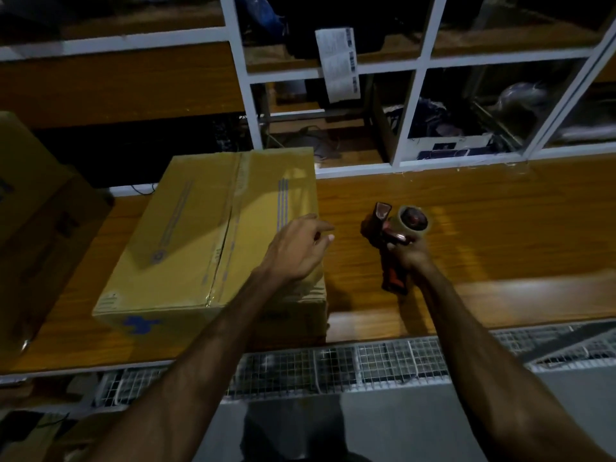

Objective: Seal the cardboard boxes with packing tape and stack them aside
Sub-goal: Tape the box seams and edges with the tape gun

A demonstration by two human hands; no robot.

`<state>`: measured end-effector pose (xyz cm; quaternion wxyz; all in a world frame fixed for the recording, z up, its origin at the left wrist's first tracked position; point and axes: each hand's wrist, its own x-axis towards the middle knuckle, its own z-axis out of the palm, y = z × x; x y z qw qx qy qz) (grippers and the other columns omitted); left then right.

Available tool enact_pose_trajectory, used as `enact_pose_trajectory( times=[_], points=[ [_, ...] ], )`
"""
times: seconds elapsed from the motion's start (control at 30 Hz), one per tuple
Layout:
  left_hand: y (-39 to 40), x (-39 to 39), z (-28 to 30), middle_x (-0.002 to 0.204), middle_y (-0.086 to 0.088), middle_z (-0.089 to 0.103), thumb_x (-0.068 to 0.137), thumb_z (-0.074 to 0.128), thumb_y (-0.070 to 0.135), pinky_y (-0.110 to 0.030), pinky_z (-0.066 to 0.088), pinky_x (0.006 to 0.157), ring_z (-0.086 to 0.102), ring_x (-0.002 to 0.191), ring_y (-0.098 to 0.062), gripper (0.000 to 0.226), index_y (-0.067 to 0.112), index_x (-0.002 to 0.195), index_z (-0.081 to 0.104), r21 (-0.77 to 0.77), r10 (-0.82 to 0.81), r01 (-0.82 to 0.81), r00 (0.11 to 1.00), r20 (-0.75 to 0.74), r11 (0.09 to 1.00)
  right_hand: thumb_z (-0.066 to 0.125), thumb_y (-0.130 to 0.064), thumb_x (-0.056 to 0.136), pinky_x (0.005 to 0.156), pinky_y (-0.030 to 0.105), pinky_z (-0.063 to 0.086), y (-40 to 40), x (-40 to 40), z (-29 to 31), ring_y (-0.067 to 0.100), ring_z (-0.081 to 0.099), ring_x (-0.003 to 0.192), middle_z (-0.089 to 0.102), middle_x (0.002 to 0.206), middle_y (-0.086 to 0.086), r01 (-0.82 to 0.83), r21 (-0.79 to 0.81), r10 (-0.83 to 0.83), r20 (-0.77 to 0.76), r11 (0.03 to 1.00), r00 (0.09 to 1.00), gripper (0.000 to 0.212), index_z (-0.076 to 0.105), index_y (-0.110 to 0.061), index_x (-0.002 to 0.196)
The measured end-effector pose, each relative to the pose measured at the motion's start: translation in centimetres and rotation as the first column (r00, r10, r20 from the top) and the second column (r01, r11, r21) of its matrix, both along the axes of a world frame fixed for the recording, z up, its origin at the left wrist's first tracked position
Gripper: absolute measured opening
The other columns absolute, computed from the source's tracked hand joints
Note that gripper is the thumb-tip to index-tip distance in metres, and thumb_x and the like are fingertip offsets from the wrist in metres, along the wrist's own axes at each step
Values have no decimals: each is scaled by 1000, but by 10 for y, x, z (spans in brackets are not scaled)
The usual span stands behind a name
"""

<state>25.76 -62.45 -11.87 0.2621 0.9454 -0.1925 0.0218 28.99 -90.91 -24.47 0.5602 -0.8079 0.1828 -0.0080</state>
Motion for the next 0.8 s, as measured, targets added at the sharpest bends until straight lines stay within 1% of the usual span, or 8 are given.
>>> enact_pose_trajectory(
  times=[0.07,0.17,0.23,0.3,0.4,0.53,0.7,0.8],
  points=[
    [-9,4,5,125,3,74,101,58,44,-41,57,96,68,113,-15,39,22,130,73,-96,96,-96,995,-7,991,78,-3,92,81,31,55,8,-9,12,31,66,118,65,125,10,52,83,-56,47,995,997,39,61,-7,127],
    [-22,9,16,114,6,77,102,61,44,-36,58,90,69,103,-10,34,20,120,77,-282,208,-229,973,-103,932,78,-14,95,82,31,60,29,-33,44,22,67,115,64,132,5,51,189,-80,149,981,986,52,56,-12,141],
    [-28,13,22,81,8,73,102,62,46,-31,53,71,65,76,-7,38,14,93,79,-411,247,-302,952,-183,860,77,-20,96,90,39,60,42,-47,63,19,67,117,65,134,1,10,156,-49,245,988,968,50,57,-17,142],
    [-32,16,30,56,5,62,99,64,52,-33,44,59,57,54,-14,56,2,73,70,-536,257,-373,925,-280,757,77,-22,97,93,47,61,54,-59,81,20,68,115,68,130,-2,-23,109,-17,353,994,935,42,61,-20,136],
    [-31,16,40,57,-2,65,93,67,63,-35,47,56,59,52,-20,62,7,68,69,-637,193,-480,863,-468,603,78,-23,97,94,56,61,73,-73,100,20,71,112,71,125,-6,-48,74,12,426,996,905,36,64,-25,129],
    [-17,5,43,57,-6,62,89,65,72,-32,41,54,53,50,-19,67,9,67,67,-635,148,-514,830,-538,577,77,-21,97,97,58,58,99,-88,117,19,69,116,70,126,-7,-44,5,36,502,999,864,36,62,-27,129],
    [12,-12,44,61,-4,64,94,63,66,-30,39,50,54,54,-18,61,10,74,70,-692,58,-497,831,-553,524,76,-13,97,101,56,57,125,-98,130,17,67,121,70,130,-3,-7,-31,22,528,999,849,38,62,-21,131],
    [32,-23,40,69,-7,66,96,62,64,-29,38,50,56,56,-18,57,9,81,71,-741,-55,-472,826,-562,478,75,-13,97,103,50,57,142,-103,139,14,66,121,70,130,-5,5,-27,11,558,1000,830,38,62,-20,132]
  ],
)
